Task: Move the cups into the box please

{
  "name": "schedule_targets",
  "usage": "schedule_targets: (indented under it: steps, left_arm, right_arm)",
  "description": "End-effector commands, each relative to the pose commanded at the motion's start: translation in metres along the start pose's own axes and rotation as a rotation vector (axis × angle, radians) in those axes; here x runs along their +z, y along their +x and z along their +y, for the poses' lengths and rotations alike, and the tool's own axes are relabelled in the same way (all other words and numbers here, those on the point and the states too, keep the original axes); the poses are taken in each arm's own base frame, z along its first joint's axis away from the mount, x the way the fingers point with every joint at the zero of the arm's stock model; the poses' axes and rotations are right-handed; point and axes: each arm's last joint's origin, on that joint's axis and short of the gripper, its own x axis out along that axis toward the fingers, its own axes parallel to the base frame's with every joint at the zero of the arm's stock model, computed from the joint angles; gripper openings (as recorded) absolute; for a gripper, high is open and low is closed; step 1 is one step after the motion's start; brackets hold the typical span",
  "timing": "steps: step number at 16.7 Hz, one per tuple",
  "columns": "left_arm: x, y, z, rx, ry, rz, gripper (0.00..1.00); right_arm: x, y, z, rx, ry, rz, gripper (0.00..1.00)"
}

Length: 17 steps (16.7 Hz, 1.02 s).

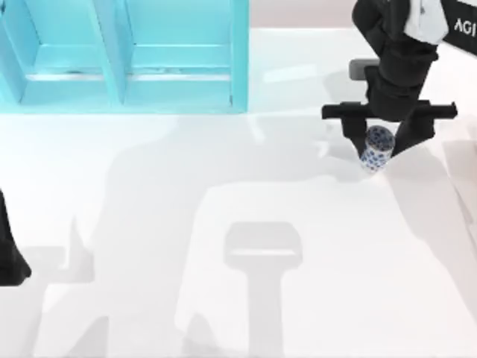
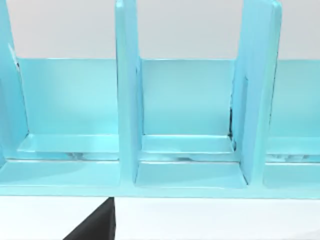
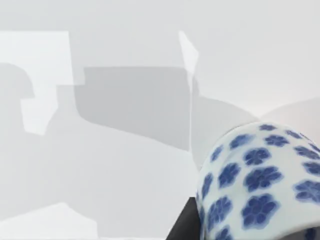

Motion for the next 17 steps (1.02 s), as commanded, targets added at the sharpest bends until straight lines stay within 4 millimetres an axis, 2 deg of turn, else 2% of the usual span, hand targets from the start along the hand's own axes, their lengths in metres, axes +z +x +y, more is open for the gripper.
schedule_targets:
  steps: [7, 9, 11, 15, 17]
  left_arm:
    - [0.000, 0.000, 0.000, 0.000, 0.000, 0.000, 1.00]
    - [0.000, 0.000, 0.000, 0.000, 0.000, 0.000, 1.00]
    - [0.000, 0.000, 0.000, 0.000, 0.000, 0.000, 1.00]
    - [0.000, 0.000, 0.000, 0.000, 0.000, 0.000, 1.00]
    - [0.000, 0.000, 0.000, 0.000, 0.000, 0.000, 1.00]
  right_arm:
    - [0.000, 0.000, -0.001, 0.000, 0.003, 0.001, 0.00]
    - [0.002, -0.005, -0.005, 0.000, -0.002, -0.002, 0.00]
    - [0.005, -0.023, -0.021, 0.000, -0.008, -0.005, 0.00]
    - [0.005, -0.076, -0.073, 0.001, -0.001, 0.000, 0.00]
    - [0.002, -0.094, -0.094, 0.001, 0.002, 0.002, 0.00]
